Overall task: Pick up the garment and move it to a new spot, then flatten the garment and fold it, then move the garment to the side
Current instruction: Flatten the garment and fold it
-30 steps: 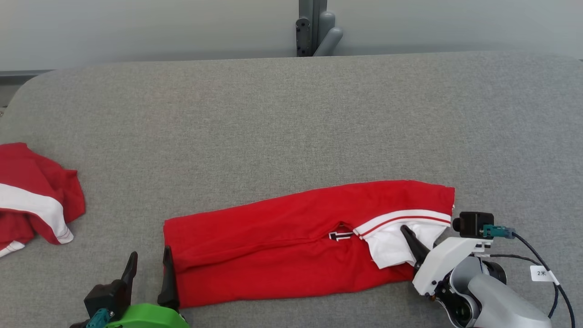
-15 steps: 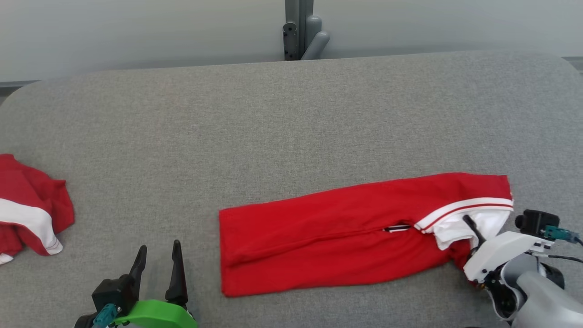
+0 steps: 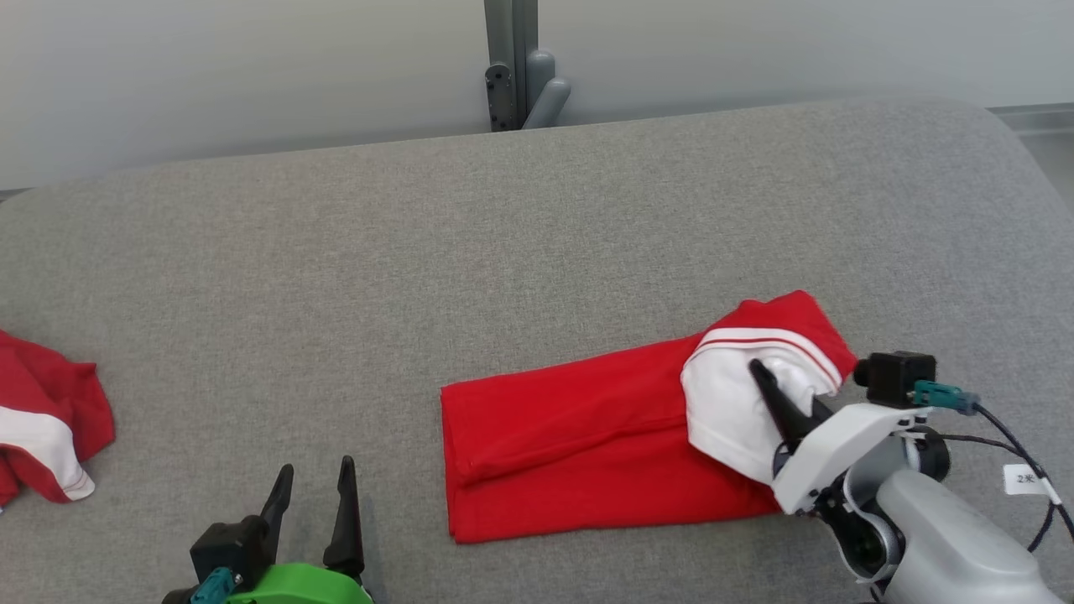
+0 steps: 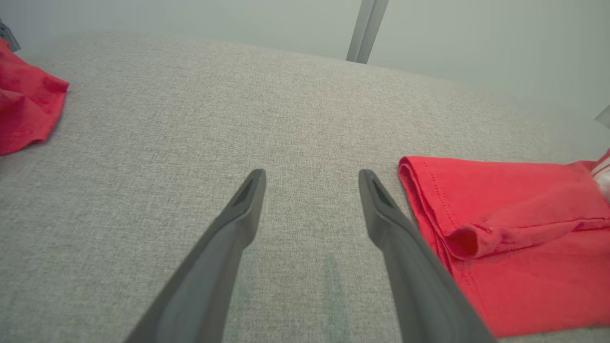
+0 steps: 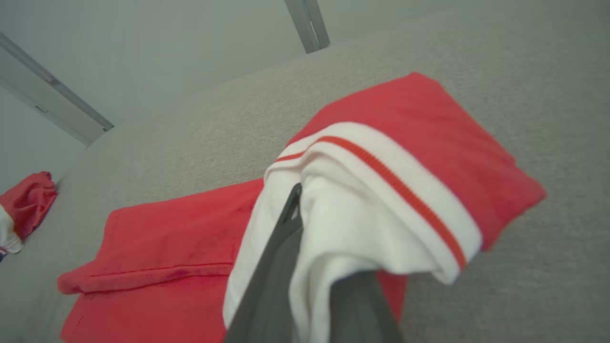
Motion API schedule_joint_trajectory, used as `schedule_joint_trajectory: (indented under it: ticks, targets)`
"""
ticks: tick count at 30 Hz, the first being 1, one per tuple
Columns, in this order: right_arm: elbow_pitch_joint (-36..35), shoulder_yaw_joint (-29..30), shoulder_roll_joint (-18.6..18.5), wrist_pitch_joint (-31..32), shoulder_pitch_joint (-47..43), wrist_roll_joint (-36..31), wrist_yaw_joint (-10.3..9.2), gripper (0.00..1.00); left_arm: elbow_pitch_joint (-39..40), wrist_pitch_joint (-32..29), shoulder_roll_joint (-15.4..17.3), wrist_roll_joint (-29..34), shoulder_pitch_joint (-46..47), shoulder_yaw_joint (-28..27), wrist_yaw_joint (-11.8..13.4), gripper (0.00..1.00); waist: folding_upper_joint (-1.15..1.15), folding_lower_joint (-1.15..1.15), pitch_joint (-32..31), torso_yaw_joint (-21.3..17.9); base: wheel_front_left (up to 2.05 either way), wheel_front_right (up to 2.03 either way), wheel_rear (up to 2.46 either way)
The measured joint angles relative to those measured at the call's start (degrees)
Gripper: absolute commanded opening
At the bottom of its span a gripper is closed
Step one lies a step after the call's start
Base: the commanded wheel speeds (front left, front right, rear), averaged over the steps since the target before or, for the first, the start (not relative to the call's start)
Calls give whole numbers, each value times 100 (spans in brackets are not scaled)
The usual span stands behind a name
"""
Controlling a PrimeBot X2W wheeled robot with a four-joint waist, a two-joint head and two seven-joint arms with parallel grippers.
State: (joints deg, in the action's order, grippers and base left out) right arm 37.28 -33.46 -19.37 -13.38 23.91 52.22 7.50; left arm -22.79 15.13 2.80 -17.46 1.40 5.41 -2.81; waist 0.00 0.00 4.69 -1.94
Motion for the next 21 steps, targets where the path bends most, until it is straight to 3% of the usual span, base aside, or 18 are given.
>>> schedule_joint_trajectory:
  ticks: [9,19,20,21]
  targets:
    - [-1217,-1061,244,689,-1,-51,-1,0,-125,0,-1,-81,-62,296,-31,100,0,0,-118,208,0,0,0]
    - [-611,-1395,805,791,375,-357,-1,0,-277,0,0,-158,-72,456,-40,100,0,0,-83,808,0,0,0]
    - [-476,-1406,858,757,441,-437,-1,33,-288,0,1,-159,-71,466,-40,100,0,0,-73,872,0,0,0]
    - [-346,-1404,914,708,509,-535,-1,100,-291,0,0,-162,-70,476,-40,100,0,0,-62,935,0,0,0]
